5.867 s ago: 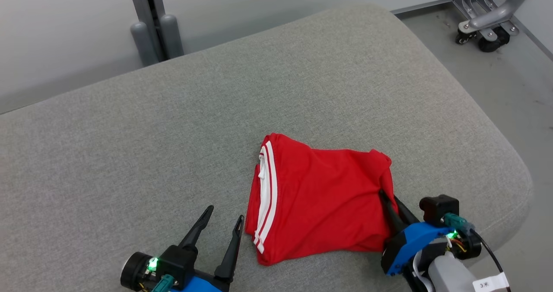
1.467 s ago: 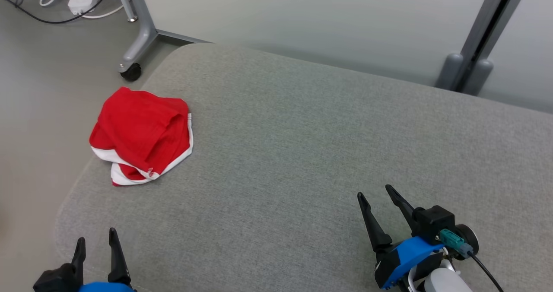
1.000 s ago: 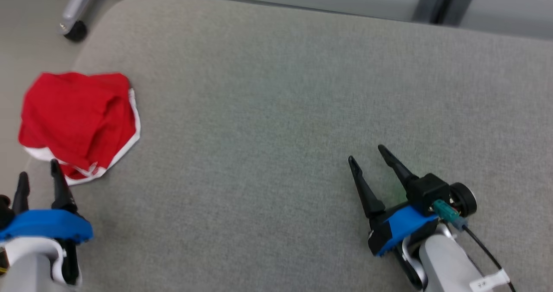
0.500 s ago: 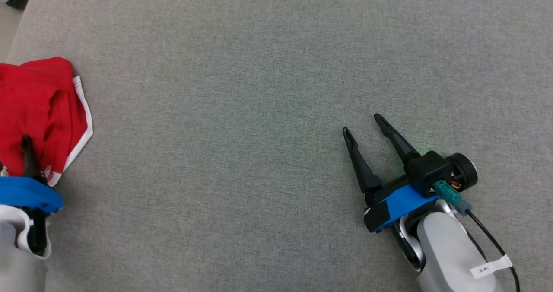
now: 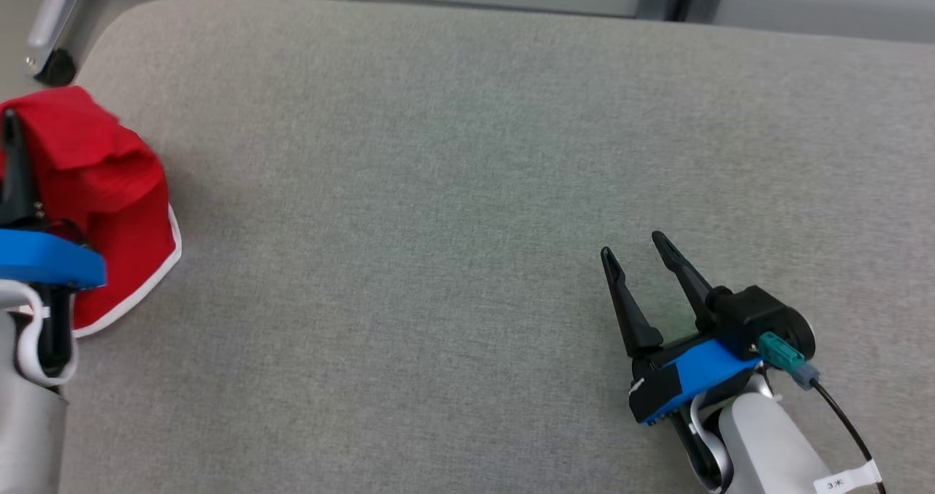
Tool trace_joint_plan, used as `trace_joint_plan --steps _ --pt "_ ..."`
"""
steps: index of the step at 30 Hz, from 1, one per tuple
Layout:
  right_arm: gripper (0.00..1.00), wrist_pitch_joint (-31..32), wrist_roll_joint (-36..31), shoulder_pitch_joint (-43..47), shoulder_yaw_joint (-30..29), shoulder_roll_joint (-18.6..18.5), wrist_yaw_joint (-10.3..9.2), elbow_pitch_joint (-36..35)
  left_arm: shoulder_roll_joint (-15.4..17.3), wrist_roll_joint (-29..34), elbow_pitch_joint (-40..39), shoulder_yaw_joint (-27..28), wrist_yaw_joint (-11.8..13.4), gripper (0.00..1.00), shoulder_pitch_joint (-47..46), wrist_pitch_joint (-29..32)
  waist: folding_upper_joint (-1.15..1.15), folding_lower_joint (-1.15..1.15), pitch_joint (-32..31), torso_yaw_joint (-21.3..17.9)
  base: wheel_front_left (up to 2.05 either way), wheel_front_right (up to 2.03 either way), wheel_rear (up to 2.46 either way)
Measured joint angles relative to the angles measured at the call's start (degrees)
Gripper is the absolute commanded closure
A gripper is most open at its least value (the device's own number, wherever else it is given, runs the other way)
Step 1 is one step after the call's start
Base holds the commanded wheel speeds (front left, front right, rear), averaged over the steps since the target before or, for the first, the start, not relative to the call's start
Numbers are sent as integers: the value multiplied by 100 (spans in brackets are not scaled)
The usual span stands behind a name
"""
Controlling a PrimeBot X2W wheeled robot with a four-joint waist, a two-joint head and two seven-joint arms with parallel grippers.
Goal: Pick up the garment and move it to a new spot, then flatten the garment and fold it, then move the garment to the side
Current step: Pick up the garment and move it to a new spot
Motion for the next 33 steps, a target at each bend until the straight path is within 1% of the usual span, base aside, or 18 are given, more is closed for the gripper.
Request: trace_joint_plan --steps 3,6,9,12,19,22,25,26,27,29,33 --pt "0 0 180 143 41 0 -1 -16 -20 46 -653 -274 0 100 111 1 0 0 -196 -125 0 0 0" --pt "0 -1 292 293 73 -1 0 -34 -143 96 -1229 -603 0 100 225 0 0 0 -369 -320 0 0 0" --pt "0 0 353 454 65 -1 0 -58 -341 111 -1662 -948 0 100 353 0 0 0 -516 -585 0 0 0" --pt "0 -1 364 626 42 -2 0 -81 -567 124 -1947 -1418 0 100 430 0 0 0 -630 -906 0 0 0" --pt "0 0 369 833 45 -7 -1 -164 -1133 98 -2078 -2653 0 100 442 0 0 0 -791 -1739 0 0 0" --pt "0 0 387 848 64 -8 -1 -230 -1337 97 -1931 -3118 0 100 435 1 0 0 -831 -2064 0 0 0" --pt "0 0 415 872 118 -10 -1 -283 -1439 161 -1647 -3426 0 100 436 0 0 0 -855 -2302 0 0 0" --pt "0 0 442 879 129 -7 0 -296 -1463 196 -1532 -3510 0 56 451 0 0 0 -863 -2353 0 0 0" --pt "0 0 454 894 129 -8 -1 -307 -1481 240 -1435 -3567 0 0 481 0 0 0 -868 -2390 0 0 0" --pt "0 0 472 925 124 -10 -1 -324 -1502 269 -1252 -3627 0 0 564 0 0 0 -861 -2411 0 0 0" --pt "0 0 492 933 68 -8 -1 -346 -1469 304 -1031 -3307 14 0 786 0 0 1 -870 -2311 0 0 0"
